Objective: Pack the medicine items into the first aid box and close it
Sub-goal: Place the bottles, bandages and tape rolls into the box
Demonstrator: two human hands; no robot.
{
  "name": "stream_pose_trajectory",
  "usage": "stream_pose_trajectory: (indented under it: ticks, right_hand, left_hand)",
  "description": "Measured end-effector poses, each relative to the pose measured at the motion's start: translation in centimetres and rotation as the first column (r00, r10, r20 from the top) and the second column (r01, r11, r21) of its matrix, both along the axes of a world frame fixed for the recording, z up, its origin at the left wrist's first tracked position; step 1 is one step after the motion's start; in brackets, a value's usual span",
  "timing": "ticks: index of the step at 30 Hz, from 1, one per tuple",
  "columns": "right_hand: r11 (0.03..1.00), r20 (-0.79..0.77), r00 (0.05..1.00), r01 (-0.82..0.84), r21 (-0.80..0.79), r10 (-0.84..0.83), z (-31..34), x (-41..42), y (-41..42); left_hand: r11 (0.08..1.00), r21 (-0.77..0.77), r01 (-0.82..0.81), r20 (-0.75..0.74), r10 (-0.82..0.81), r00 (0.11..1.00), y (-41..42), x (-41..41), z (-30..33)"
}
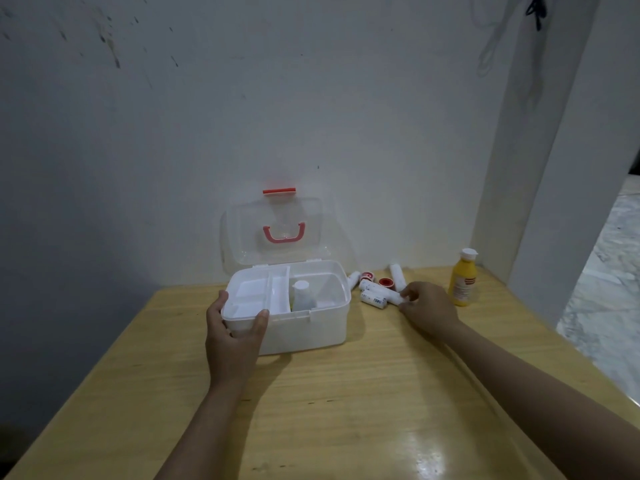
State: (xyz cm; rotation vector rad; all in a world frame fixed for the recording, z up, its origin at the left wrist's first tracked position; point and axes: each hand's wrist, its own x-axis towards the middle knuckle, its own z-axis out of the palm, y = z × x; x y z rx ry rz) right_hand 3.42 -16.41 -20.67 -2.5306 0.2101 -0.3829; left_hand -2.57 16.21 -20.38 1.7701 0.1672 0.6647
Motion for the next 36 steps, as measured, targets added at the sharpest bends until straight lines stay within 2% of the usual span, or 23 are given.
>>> stream_pose_trajectory:
  ticks: [7,10,13,15,19,25,36]
  right_hand:
    - [0.993,0.255,0.965,-0.075,0.087,0.051,-0.4,-0.3,0.6]
    - [0.976,0.346,0.938,-0.065,0.207,-0.011,-0.3,-0.1,0.8]
    - [0.968,0.379,0.920,0.000,0.252,-0.099,-0.3,0.7,0.8]
    - [0.959,0.370,0.911,0.082,0.270,-0.182,-0.6,1.6,0.7]
    - [0.925,0.249,0.917,0.231,0.302,-0.311,-1.5,3.2,0.4]
    - [0.977,0.169,0.971,0.146,0.155,-0.171,-1.9,3.9,0.8]
    - [0.987,0.156,0.975,0.155,0.036,-0.159,-2.1,3.4,1.3]
  left_hand:
    - [1.000,-0.011,0.004,-0.003,-0.004,1.000,0.1,0.1,-0.1]
    - [1.000,-0.016,0.005,0.005,-0.005,1.000,0.2,0.2,-0.3]
    - [1.000,-0.020,0.008,0.000,-0.008,1.000,0.2,0.3,-0.4]
    - [1.000,-0.024,0.008,-0.001,-0.008,1.000,0.1,0.3,-0.4]
    - [1.000,-0.029,0.009,0.008,-0.009,1.000,0.2,0.4,-0.6]
    - [1.000,-0.022,0.009,0.011,-0.009,1.000,0.2,0.5,-0.6]
    - [0.999,-0.046,0.005,0.018,-0.004,1.000,0.1,0.4,-0.6]
